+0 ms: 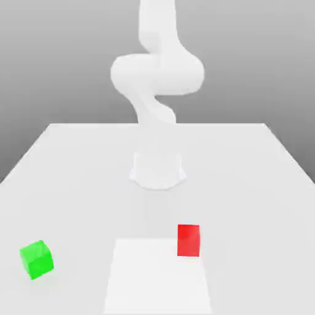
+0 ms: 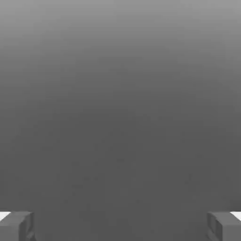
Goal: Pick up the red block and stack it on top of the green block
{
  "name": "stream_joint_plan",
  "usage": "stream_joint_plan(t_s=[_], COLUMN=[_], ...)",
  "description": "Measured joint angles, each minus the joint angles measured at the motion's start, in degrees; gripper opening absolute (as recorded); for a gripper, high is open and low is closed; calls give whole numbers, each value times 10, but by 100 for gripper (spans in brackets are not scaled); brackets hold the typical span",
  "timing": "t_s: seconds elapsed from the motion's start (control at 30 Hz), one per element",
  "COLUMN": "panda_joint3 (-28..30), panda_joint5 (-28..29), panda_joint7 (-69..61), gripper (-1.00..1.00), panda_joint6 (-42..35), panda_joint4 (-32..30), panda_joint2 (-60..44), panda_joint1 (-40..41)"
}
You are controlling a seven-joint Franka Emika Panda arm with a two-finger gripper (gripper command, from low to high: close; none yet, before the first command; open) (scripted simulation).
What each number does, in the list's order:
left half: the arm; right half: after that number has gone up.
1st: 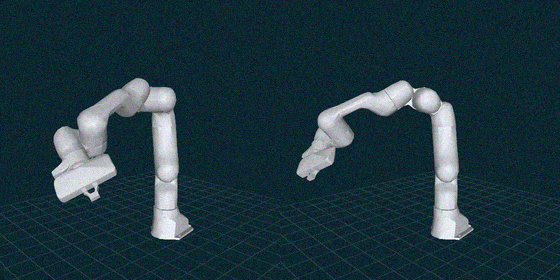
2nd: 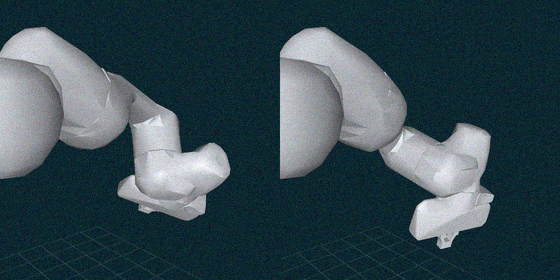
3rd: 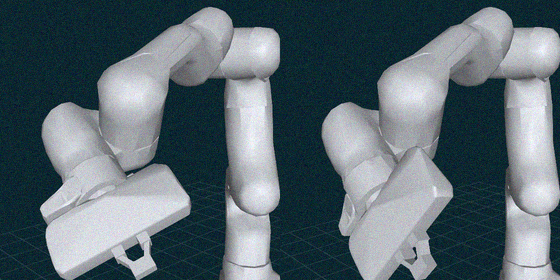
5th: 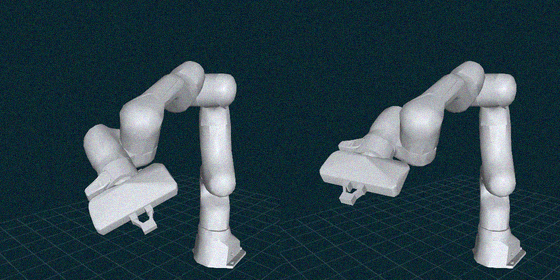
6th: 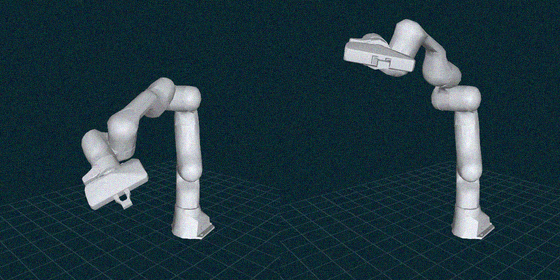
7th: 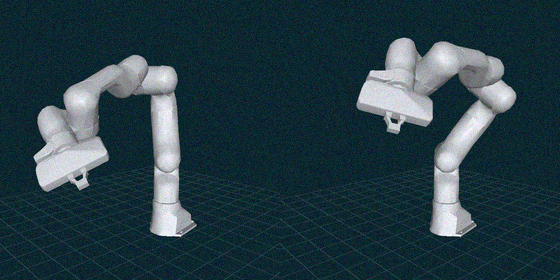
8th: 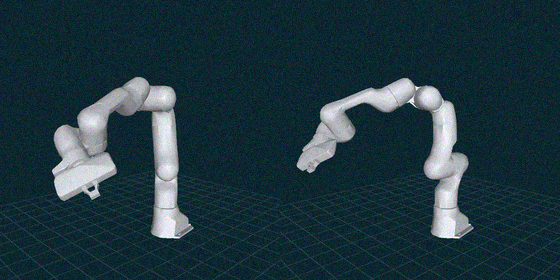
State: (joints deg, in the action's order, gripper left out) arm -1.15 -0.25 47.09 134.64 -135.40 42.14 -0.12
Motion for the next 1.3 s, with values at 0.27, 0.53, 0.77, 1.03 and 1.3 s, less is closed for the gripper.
stream_joint_plan(t_s=[0.27, 0.53, 0.77, 1.03, 1.3], panda_joint3=[-41, -77, -44, -14, -37], panda_joint5=[-9, -22, 54, 69, -3], panda_joint7=[48, 100, 171, 182, 131], gripper=[0, 0, 0, -100, -100], panda_joint6=[108, 230, 378, 412, 294], panda_joint4=[-134, -280, -295, -290, -310], panda_joint2=[-143, -310, -496, -535, -397], panda_joint1=[-7, -22, -48, -74, -72])
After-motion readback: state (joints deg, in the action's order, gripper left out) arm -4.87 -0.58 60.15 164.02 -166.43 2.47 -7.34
